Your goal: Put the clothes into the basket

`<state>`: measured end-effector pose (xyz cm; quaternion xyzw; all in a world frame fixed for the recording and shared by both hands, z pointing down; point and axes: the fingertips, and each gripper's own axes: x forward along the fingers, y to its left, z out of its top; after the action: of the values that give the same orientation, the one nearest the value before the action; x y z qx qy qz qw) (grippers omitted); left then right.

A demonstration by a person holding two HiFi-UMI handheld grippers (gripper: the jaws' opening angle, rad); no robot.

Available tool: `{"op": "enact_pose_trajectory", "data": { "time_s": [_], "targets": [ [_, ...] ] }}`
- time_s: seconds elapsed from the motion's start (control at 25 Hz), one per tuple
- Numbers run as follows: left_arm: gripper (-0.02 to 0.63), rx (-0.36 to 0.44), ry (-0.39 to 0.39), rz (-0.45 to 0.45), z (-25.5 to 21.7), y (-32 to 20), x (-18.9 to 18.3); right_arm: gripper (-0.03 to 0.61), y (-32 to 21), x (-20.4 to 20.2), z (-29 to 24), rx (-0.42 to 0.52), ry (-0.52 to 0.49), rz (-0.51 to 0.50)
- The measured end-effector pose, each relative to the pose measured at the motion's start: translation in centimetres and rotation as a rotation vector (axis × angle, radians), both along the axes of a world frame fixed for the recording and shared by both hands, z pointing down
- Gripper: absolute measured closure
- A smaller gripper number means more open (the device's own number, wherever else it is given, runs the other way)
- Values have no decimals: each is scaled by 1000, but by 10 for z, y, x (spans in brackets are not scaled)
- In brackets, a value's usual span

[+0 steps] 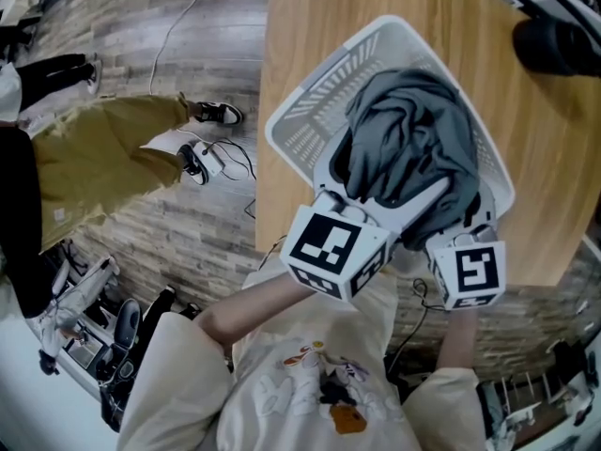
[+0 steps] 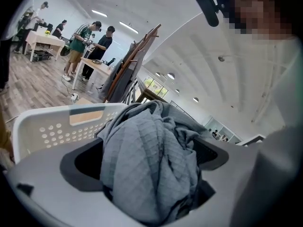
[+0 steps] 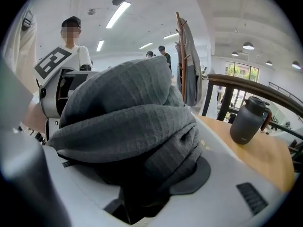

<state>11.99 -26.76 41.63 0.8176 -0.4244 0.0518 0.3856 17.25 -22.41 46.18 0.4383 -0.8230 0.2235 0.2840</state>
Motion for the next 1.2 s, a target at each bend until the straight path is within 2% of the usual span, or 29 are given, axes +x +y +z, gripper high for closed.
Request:
{"op": "enact_pose_trajectory", "data": {
  "time_s": [0.16,0.52,0.76,1.2],
  "targets": [
    [44,-32,9,15,-4,9,2,371,6,2,1,-39,-4,43],
    [44,-19,-32,10,-8,13,-1,371,7,7,8,-107,-28,89],
    [71,2,-40,-5,-13,18,-10,371,10,7,9,-107,6,111],
    [71,-19,-20,59,-13,33,3,373,9,7,7,-102,-36,151]
  ]
}}
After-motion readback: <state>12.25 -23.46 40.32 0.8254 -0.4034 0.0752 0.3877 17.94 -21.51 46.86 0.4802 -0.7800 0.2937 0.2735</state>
